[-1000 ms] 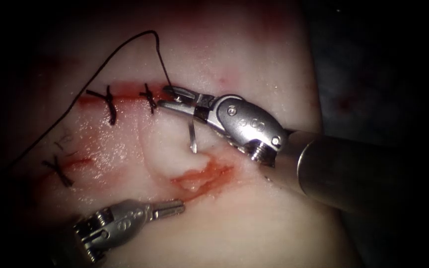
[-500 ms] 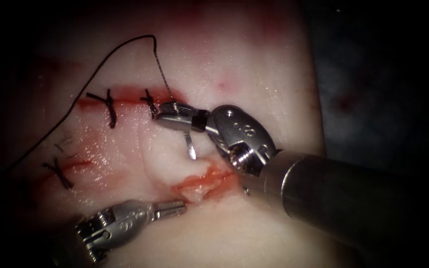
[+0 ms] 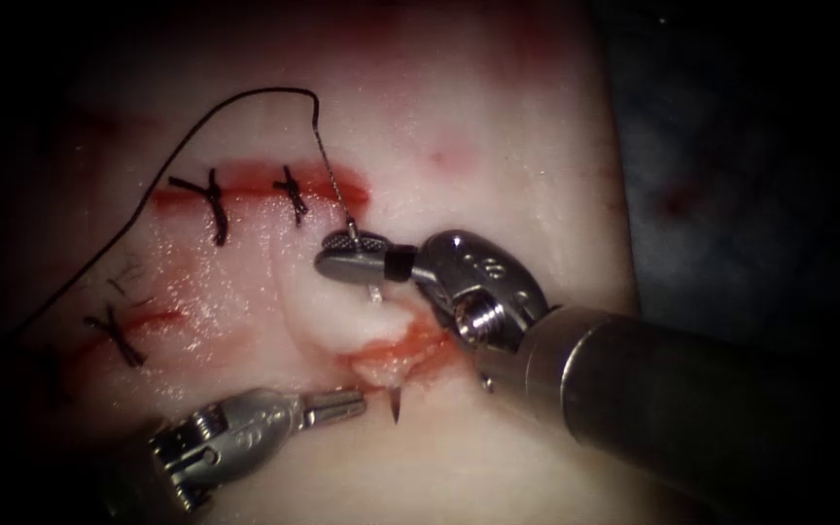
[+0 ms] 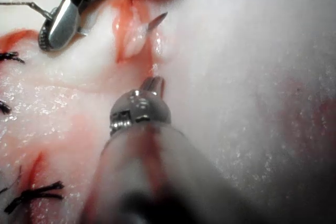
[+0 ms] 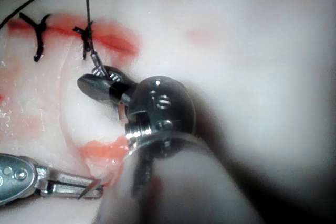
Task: Wound Closure
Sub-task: Throw the needle through the skin above the incision using right driver
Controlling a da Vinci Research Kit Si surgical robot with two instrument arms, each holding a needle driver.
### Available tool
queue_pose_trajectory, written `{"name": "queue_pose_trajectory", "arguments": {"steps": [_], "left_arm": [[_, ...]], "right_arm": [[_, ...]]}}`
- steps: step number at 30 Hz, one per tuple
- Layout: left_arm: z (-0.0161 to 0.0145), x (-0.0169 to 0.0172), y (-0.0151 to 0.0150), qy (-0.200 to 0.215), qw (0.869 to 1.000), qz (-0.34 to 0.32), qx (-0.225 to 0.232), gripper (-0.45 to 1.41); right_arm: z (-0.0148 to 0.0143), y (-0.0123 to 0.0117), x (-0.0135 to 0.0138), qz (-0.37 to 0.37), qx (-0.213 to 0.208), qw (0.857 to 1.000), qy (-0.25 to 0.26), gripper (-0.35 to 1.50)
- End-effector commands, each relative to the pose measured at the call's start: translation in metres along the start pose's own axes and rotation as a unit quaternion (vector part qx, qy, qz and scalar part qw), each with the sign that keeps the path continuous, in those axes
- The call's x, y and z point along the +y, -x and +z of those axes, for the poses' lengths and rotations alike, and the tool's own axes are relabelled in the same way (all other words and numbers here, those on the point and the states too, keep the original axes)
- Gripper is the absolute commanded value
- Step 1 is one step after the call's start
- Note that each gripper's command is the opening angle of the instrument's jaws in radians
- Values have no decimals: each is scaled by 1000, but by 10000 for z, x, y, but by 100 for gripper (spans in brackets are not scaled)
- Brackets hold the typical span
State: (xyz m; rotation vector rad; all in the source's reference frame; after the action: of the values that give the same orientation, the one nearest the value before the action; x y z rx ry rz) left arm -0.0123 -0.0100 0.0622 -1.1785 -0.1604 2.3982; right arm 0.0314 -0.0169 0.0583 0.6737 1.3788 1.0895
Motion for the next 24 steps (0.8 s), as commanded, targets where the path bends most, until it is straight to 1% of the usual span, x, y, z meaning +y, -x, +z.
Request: {"name": "queue_pose_trajectory", "arguments": {"steps": [1, 7, 10, 14, 16, 17, 18, 20, 21, 22, 24], "left_arm": [[8, -1, 1, 0, 1000, -3, 1, -35], [6, -1, -1, 1, 1000, -1, 0, -35], [4, 0, -2, 2, 1000, 1, 0, -35], [0, 0, -3, 4, 1000, 12, -1, -35], [-1, 1, -5, 3, 1000, 26, 0, -33], [-2, 2, -7, -1, 999, 40, 2, -32], [-2, 4, -8, 1, 999, 54, 4, -28], [-3, 5, -10, 7, 997, 80, 11, -20], [-4, 5, -11, 10, 995, 94, 17, -15], [-5, 4, -13, 9, 994, 108, 27, -3], [-7, 2, -15, 9, 992, 124, 36, 9]], "right_arm": [[8, 4, 2, 4, -3, 1000, -3, -35], [4, 23, -11, 21, -15, 1000, -12, -35], [-6, 32, -15, 24, -15, 1000, -6, -35], [-16, 38, -16, 26, -22, 999, -8, -35], [-16, 38, -14, 27, -19, 999, 3, -33], [-16, 33, -10, 2, -10, 1000, 19, 42], [-16, 30, -8, -9, -5, 1000, 27, 79], [-16, 23, -3, -9, -2, 999, 35, 103], [-16, 19, -1, -11, -1, 999, 37, 110], [-18, 10, 6, -11, 6, 999, 39, 116], [-20, 3, 11, -20, 10, 999, 40, 121]]}}
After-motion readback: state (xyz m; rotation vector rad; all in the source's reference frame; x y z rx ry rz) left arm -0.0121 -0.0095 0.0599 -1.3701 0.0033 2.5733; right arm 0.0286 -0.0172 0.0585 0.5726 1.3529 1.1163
